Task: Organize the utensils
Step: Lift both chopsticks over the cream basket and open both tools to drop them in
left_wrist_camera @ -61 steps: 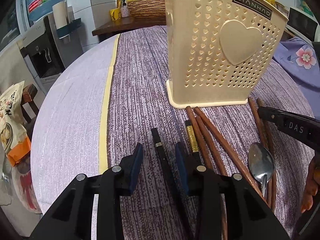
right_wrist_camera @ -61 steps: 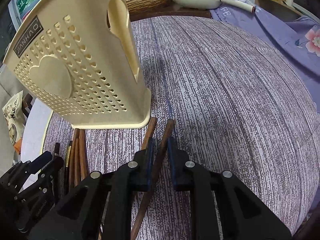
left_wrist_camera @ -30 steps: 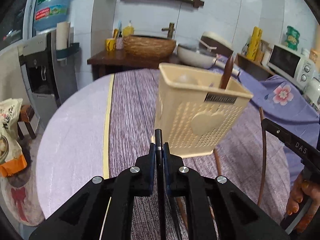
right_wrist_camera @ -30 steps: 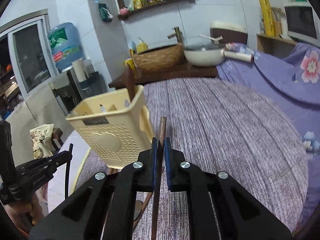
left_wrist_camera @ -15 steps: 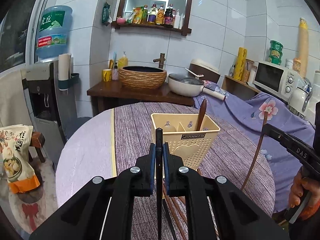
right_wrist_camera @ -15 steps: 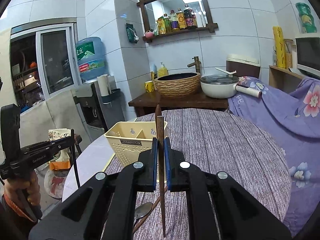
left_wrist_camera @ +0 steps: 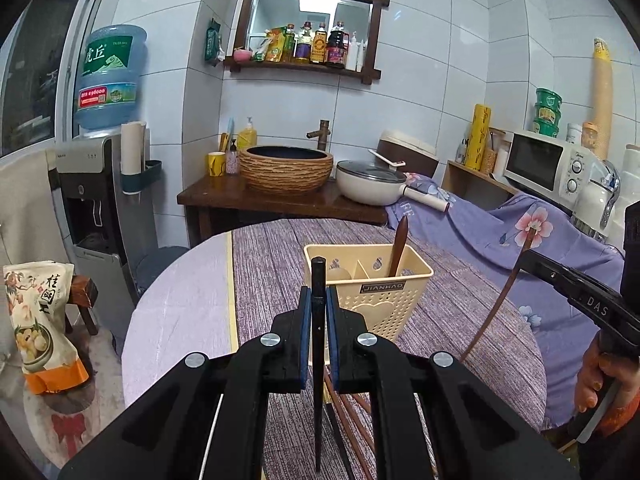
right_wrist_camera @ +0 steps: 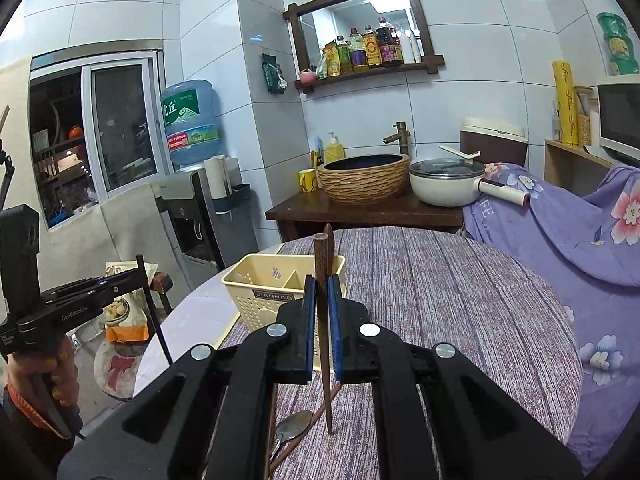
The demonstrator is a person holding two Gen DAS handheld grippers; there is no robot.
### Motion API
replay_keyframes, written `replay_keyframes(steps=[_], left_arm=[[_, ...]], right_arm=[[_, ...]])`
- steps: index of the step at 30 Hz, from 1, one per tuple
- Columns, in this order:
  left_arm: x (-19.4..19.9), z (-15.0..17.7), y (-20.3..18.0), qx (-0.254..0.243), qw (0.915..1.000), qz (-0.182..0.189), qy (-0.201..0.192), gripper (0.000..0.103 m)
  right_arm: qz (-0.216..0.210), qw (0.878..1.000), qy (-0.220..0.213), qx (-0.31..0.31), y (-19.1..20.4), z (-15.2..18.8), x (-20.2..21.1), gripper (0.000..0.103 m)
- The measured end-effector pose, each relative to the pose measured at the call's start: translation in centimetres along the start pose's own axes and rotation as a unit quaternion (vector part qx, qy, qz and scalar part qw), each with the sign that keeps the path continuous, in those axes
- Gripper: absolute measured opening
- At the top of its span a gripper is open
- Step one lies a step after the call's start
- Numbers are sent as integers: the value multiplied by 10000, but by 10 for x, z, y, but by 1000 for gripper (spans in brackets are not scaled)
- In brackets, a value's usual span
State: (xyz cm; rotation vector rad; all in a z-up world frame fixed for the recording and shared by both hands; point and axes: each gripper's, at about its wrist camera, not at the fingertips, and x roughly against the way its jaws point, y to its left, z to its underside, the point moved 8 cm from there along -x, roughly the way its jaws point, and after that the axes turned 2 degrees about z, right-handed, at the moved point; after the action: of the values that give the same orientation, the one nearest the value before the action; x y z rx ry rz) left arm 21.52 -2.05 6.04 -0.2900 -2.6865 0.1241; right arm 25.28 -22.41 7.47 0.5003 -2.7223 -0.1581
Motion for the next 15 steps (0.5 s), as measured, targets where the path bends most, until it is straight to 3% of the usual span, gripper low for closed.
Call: replay_keyframes(steps=[9,15], left_arm=[[4,-29,-8,-91,9998,115,-155,7],[15,-69,-30,-380,9980,316,-393,7]], right_arm=[[-225,9997,-24,128,12,-31,-6,7],[-481,9987,-92,100,22,-69,-7,7]])
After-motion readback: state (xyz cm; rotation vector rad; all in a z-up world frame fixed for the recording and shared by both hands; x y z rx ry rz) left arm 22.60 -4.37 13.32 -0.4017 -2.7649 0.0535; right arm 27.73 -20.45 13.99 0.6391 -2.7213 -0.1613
